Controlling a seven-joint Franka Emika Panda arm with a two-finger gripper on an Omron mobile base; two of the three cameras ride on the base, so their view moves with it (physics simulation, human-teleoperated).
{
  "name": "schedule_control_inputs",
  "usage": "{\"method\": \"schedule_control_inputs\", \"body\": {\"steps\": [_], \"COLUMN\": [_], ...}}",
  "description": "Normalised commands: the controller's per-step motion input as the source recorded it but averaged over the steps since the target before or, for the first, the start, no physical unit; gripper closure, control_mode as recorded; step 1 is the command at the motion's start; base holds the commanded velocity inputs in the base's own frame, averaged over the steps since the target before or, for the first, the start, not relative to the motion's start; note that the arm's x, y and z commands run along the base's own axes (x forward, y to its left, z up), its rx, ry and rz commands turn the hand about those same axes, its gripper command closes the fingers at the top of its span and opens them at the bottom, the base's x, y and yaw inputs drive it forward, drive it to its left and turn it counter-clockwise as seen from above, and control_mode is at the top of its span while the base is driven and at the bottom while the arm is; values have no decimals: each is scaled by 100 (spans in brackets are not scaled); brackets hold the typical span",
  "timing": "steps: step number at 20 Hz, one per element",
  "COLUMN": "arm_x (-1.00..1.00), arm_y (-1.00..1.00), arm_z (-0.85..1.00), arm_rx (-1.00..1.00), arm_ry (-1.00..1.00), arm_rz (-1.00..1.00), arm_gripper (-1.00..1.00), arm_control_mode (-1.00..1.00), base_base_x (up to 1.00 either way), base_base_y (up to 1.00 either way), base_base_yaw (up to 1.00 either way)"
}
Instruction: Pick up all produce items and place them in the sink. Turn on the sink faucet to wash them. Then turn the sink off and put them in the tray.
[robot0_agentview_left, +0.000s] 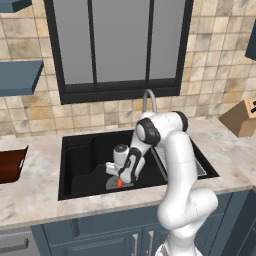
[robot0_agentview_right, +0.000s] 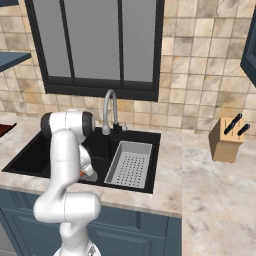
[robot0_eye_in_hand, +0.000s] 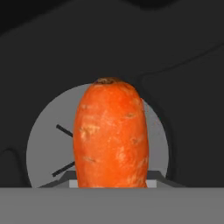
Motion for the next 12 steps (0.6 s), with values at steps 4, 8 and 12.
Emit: {"method": "schedule_control_inputs", "body": {"steps": [4, 8, 12], "arm_x": [32, 25, 20], "arm_y": [-2, 0, 0], "arm_z": [-64, -41, -33], "arm_rx": [-3, 0, 0], "arm_ry": [1, 0, 0], "arm_rz": [13, 10, 10], "arm_gripper": [100, 100, -100], "arm_control_mode": [-100, -100, -100], "base_base_x": [0, 0, 0], "base_base_y": [0, 0, 0], "base_base_yaw": [0, 0, 0]}}
